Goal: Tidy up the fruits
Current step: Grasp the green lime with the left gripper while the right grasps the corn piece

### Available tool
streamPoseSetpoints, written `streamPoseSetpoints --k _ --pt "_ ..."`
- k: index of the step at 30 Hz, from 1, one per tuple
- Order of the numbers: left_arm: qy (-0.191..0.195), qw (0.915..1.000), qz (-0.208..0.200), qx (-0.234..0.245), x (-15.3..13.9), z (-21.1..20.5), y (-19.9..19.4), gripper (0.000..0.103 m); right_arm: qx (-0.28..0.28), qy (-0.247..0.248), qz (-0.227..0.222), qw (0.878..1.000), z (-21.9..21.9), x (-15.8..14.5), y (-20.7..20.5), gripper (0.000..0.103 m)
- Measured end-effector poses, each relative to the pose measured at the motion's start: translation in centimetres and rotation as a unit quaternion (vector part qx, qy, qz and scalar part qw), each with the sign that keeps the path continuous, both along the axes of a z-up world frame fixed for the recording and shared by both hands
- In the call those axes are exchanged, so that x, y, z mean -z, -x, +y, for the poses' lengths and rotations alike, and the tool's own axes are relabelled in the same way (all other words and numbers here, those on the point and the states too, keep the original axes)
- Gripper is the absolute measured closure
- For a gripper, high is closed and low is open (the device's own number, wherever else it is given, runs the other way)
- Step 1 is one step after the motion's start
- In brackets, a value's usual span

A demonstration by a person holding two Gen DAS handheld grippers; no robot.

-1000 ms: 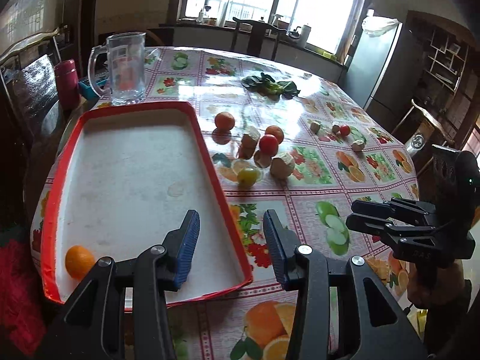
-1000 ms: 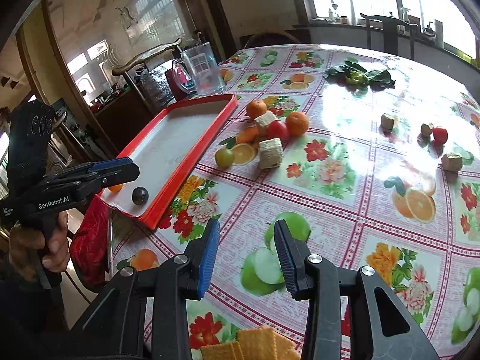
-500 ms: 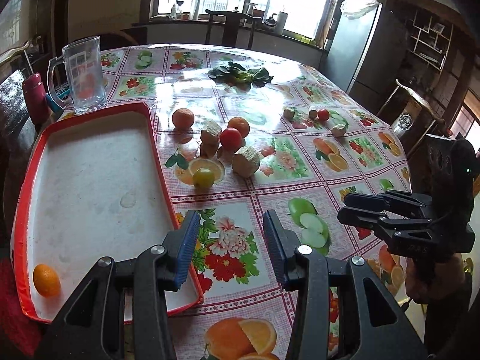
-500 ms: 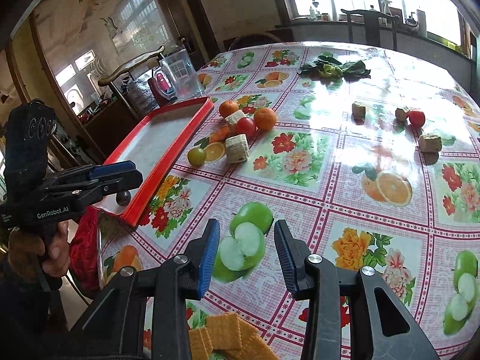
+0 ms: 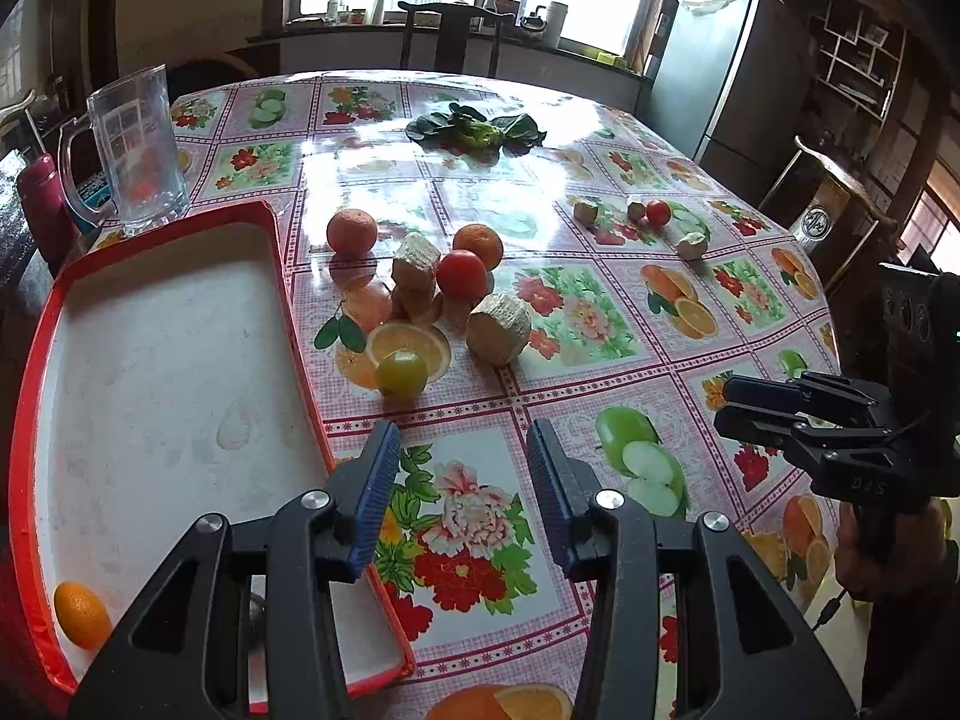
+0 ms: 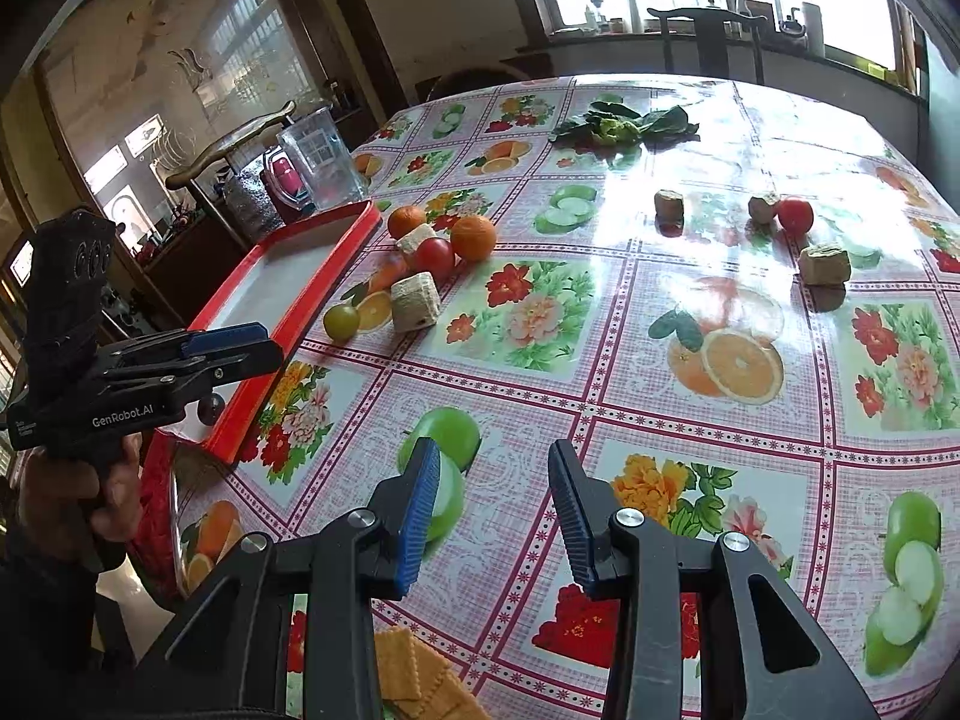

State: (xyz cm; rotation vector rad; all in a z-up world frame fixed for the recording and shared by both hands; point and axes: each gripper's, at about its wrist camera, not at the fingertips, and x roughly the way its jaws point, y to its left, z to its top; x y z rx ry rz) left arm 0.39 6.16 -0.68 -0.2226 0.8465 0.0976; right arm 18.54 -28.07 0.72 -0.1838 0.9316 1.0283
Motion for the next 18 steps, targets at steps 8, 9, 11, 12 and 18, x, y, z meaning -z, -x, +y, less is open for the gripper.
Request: streamPoseSetpoints --k 8,9,11,12,18 --pt "-0.004 0.9999 0.01 0.008 0.6 1.0 -2.4 0.061 -0.014 0.001 0.006 1.0 2.2 0.3 -0.6 0.063" --pt "-0.006 0.9999 0.011 0.009 0.7 1.2 -2.7 0.061 -0.018 0.001 0.006 1.0 2.8 0.3 -0.6 0.063" --pt "-0.009 0.9998 0.016 0.011 0.9 1.4 -3.3 0.061 -0.026 0.002 0.004 1.0 3.9 0.3 -0.7 0.063" --pt "-0.013 0.9997 0.019 0.012 1.0 1.5 -3.6 0.061 -0.03 0.004 0.002 1.0 4.5 0.3 -0.7 0.063" --pt "-0.019 0.9988 0.043 0.014 2.2 2.4 -5.4 0.061 -0.044 0.004 0.003 0.999 6.9 0.5 -1.2 0.063"
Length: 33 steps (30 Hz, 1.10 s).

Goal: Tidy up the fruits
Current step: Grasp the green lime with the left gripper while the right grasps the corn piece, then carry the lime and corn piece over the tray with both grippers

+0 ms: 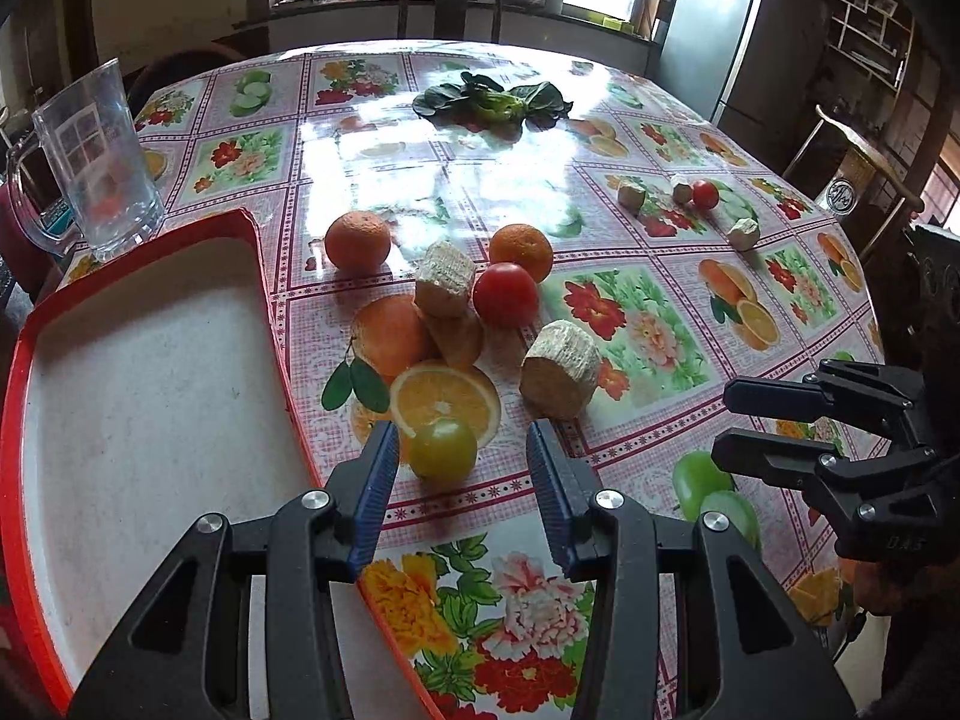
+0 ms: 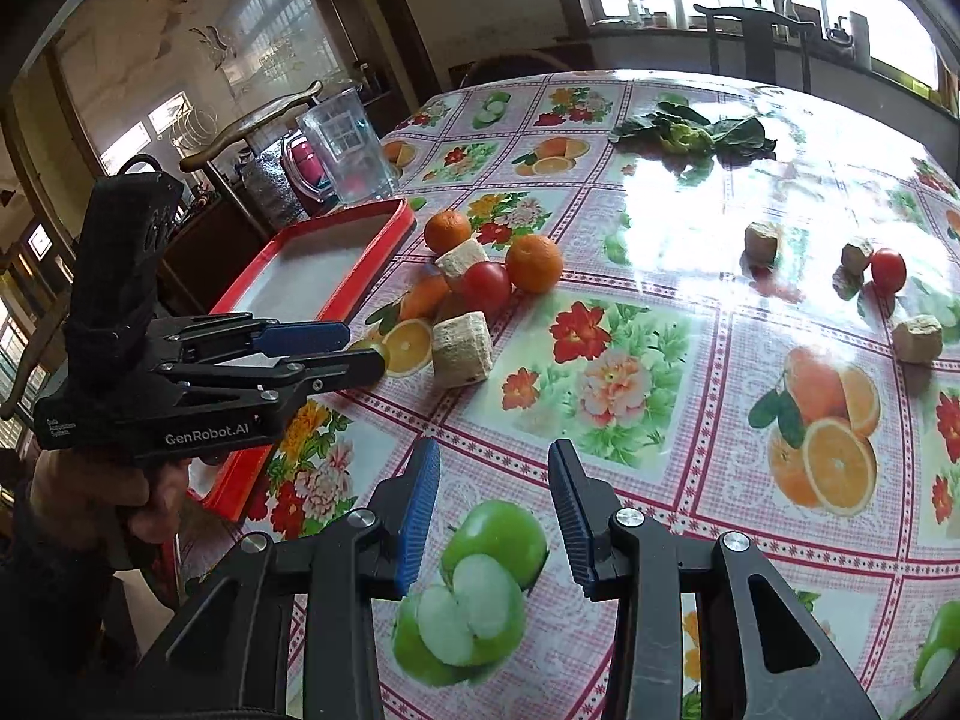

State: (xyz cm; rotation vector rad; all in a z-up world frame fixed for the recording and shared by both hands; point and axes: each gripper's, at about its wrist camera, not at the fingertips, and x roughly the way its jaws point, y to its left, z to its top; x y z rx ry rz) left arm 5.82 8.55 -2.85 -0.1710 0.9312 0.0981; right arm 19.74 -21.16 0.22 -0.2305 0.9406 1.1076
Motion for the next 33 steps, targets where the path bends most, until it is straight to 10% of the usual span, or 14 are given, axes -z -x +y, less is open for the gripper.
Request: streamPoseSetpoints --k 8,33 --pt "0.021 0.9995 0.022 0.013 1.3 0.6 -1.0 0.081 -0.006 0.005 0.01 1.0 3.7 0.9 -1.4 0.064" --pt "0.045 0.9986 -0.026 -0.003 -1.5 0.6 3.4 0.082 -0.017 -0.024 -0.005 1.0 2.9 -1.8 1.5 0.074"
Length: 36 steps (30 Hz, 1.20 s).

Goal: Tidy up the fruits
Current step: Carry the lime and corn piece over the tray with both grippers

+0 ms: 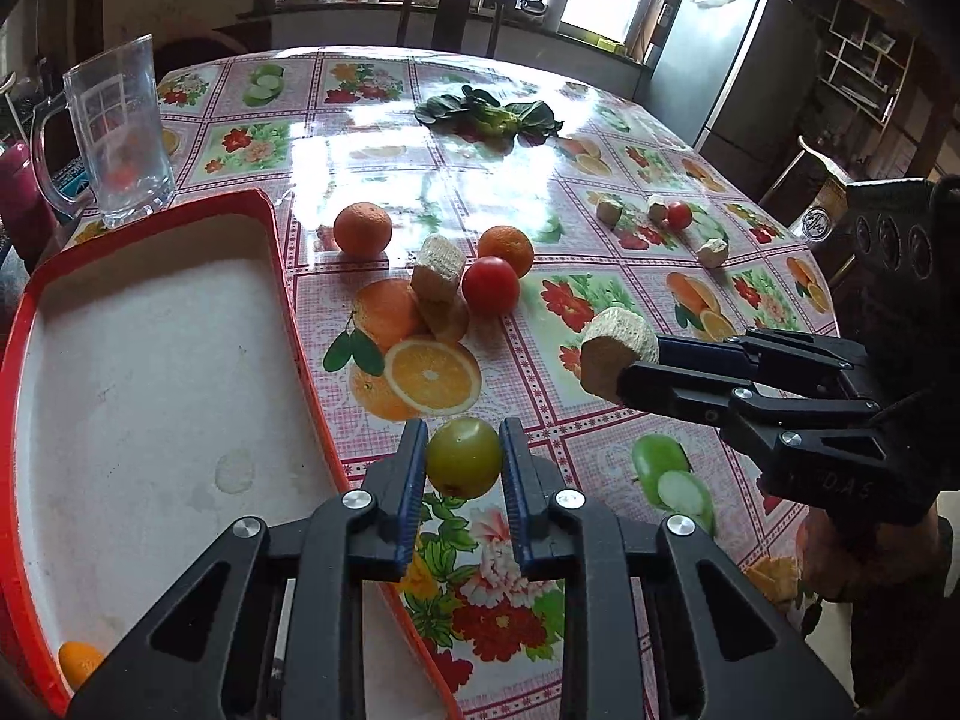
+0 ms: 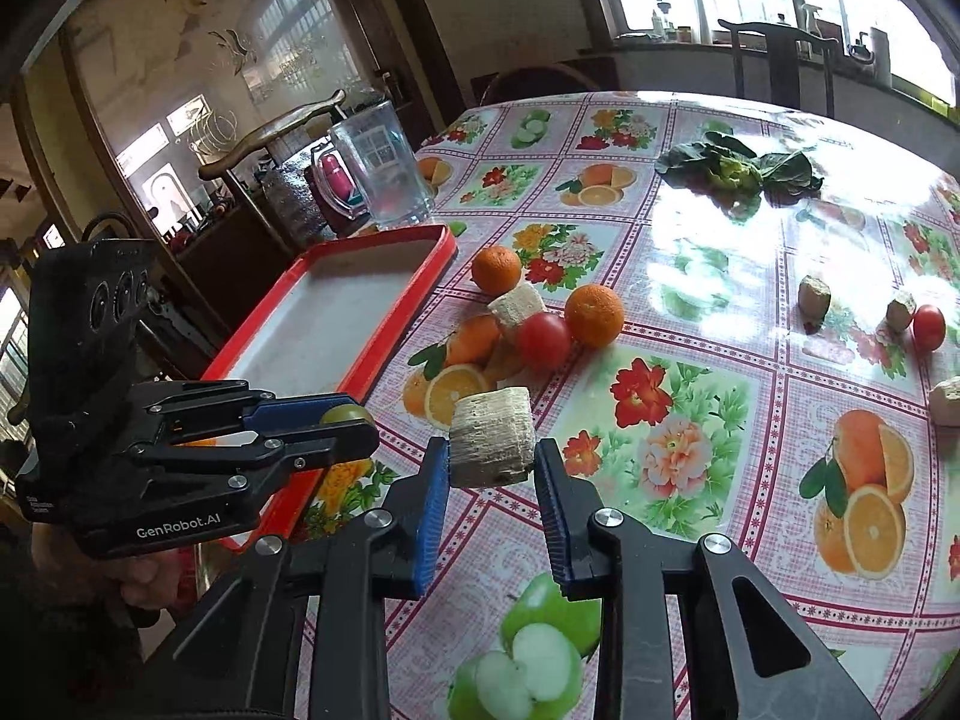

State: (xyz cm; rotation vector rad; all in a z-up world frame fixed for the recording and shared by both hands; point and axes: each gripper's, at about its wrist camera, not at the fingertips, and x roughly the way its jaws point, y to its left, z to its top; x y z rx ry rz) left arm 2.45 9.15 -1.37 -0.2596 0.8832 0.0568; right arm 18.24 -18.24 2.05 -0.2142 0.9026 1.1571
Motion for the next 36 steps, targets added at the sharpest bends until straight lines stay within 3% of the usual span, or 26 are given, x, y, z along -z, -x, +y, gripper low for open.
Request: streamPoseSetpoints --k 16,36 --pt "-0.004 0.9986 -0.035 -0.041 -2.3 1.4 6.1 0.082 -0.037 -0.027 -0.008 0.999 0.5 -2.5 4.8 0.074" --pt "-0.005 0.9917 -0.059 -0.114 -3.2 6.4 12.1 0.082 -0.091 -0.027 -0.006 0.995 4.4 -2.6 9.7 0.074"
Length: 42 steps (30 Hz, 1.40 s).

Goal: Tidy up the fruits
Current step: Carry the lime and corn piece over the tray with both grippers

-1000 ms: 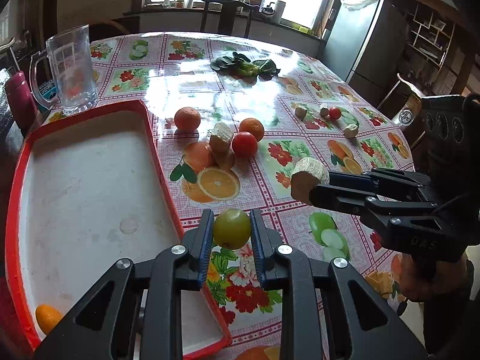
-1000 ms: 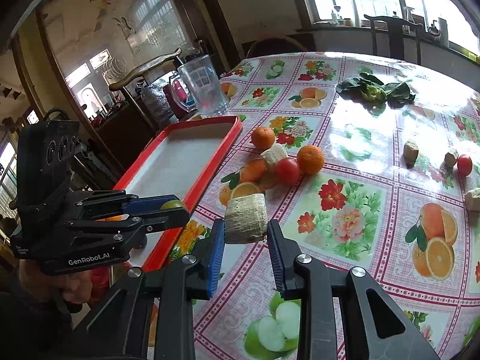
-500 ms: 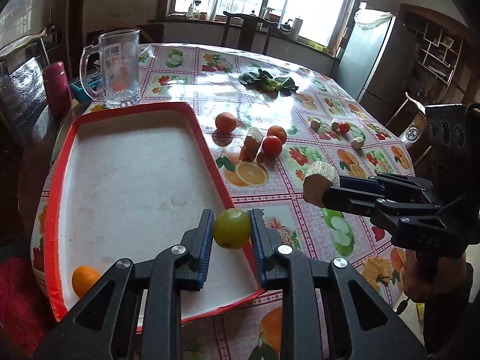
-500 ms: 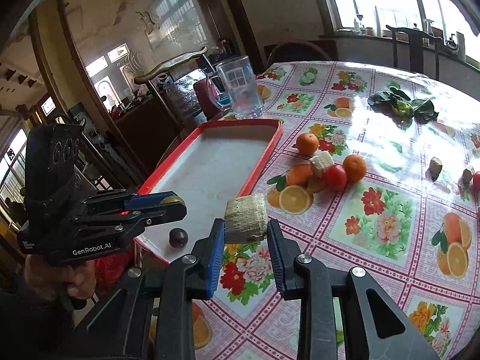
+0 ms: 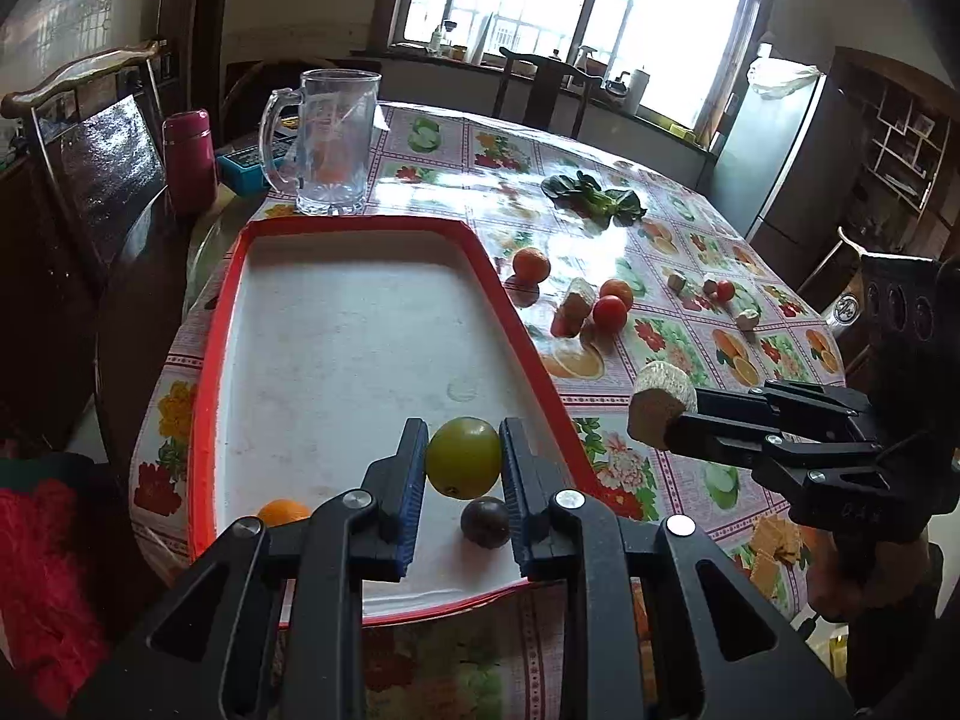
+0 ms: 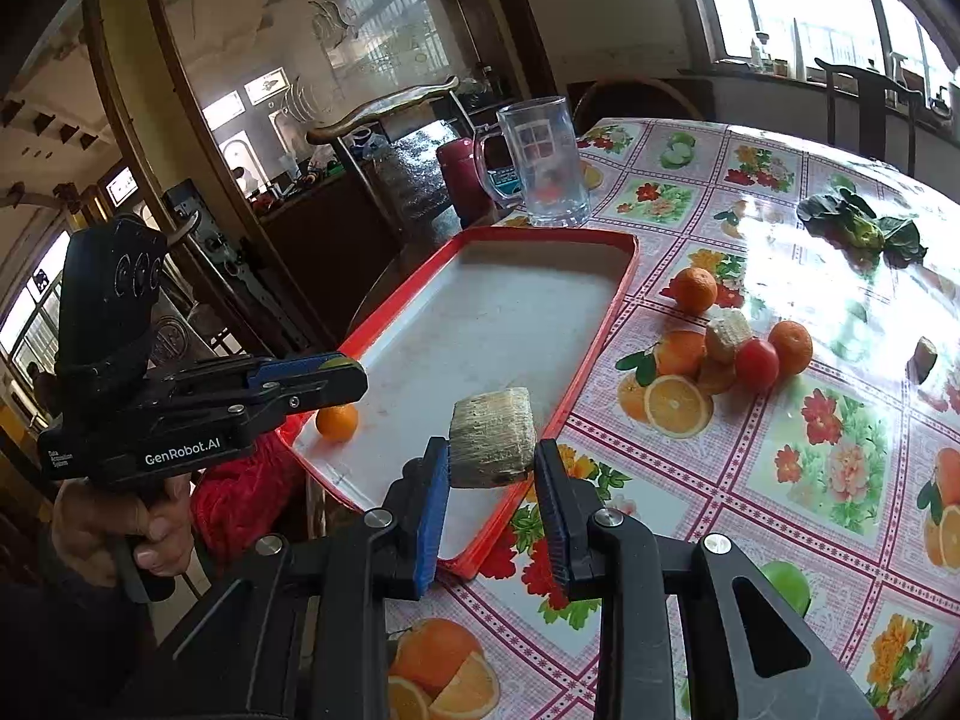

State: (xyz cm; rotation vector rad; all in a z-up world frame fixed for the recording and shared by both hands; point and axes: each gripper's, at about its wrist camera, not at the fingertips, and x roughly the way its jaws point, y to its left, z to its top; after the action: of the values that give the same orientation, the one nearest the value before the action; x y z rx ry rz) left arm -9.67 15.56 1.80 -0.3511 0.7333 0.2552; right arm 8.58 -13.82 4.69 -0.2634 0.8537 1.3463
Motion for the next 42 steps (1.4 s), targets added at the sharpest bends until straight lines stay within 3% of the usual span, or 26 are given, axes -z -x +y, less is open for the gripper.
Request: streamPoseSetpoints --k 18,42 --pt "0.013 0.9986 -0.003 -0.051 1.0 4.2 2.1 0.082 -0.028 0.016 0.007 0.999 3.4 1.2 1.9 0.074" --pt "0.035 0.9966 0.039 -0.063 4.9 6.9 -0.4 0.082 -0.053 0.067 0.003 0.996 7.8 4.9 2.6 0.074"
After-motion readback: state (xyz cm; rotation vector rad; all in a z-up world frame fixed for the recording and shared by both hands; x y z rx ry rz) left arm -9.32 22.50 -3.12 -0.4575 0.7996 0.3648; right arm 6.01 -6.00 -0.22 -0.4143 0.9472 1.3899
